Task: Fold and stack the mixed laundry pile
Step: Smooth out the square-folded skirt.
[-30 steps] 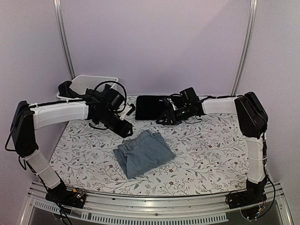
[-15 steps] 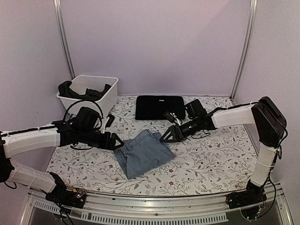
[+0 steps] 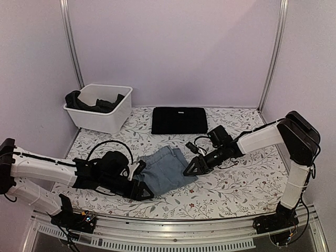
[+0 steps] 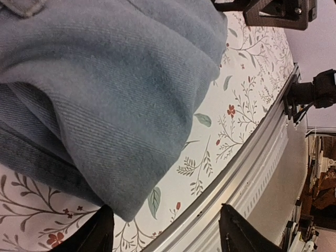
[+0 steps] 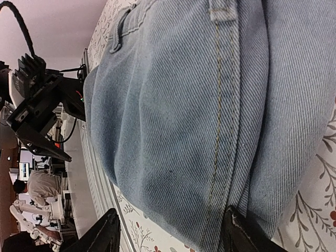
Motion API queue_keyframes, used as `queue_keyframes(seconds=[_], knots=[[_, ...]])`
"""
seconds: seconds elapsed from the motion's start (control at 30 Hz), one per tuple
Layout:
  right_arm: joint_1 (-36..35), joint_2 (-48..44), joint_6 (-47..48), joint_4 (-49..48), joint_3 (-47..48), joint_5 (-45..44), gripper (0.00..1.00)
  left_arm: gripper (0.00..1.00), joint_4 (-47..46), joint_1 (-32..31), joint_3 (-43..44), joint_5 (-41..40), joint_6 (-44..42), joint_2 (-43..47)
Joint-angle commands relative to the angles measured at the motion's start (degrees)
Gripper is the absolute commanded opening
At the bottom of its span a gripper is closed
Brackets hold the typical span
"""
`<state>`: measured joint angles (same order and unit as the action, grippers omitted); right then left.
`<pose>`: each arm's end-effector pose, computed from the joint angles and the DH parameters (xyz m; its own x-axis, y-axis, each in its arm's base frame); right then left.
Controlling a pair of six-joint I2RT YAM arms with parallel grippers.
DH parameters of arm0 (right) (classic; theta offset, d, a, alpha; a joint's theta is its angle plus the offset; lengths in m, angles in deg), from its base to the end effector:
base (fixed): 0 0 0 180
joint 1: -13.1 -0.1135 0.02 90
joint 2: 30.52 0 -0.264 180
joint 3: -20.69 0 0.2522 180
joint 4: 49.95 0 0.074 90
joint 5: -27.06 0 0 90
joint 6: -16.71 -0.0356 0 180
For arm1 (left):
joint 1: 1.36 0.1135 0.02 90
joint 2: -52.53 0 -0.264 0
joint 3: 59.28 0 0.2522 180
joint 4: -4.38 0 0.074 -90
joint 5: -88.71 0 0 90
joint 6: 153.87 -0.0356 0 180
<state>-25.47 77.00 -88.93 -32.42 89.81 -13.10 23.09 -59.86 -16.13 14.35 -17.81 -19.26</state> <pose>0.2578 0.2404 0.1283 -0.8223 -0.4334 -0.3688 -0.5349 0.3677 0.7607 0.1131 -0.2030 0.1638 -0.9266 0.1850 -0.3274 0.3592 0.6926 -0.6255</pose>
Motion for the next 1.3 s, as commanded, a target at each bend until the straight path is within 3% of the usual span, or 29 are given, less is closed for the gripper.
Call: queue_keyframes(seconds=[0.0,0.17,0.37,0.5,0.53,0.67,0.9,1.13,1.27], knots=[[-0.11,-2.05,0.98,1.82,-2.99,-2.33,0.67,0.66,-6.26,-2.22,-1.24,-2.64,3.12,-2.2],[-0.19,-0.76,0.57,1.81,-1.8,-2.35,0.64,0.53,-8.11,-2.31,-0.8,-2.64,2.18,-5.07],[-0.19,0.09,3.54,6.55,-1.54,-4.06,0.36,0.14,-7.23,-2.12,-2.7,-2.02,3.11,-3.94],[-0.41,1.96,4.94,8.13,-1.65,-3.64,0.4,0.01,-5.14,-2.04,-3.51,-1.91,3.56,-1.51],[-0.68,2.37,5.21,8.73,-1.51,-3.91,0.35,0.0,-5.13,-1.98,-3.81,-1.62,3.7,-1.29],[-1.08,3.06,5.46,9.77,-1.61,-5.9,0.02,0.0,-0.42,-1.87,-5.07,-1.11,4.77,-1.49],[-1.14,1.26,4.91,11.98,-4.11,-10.22,0.0,0.0,4.79,-1.55,-7.89,0.13,7.79,-0.42],[-2.78,1.34,3.72,12.4,-5.8,-12.06,0.0,0.0,16.06,-0.27,-5.43,-4.68,6.85,0.2],[-4.24,-0.49,3.53,14.26,-5.49,-11.57,0.0,0.12,18.02,-0.99,-3.07,-5.77,4.56,0.99]])
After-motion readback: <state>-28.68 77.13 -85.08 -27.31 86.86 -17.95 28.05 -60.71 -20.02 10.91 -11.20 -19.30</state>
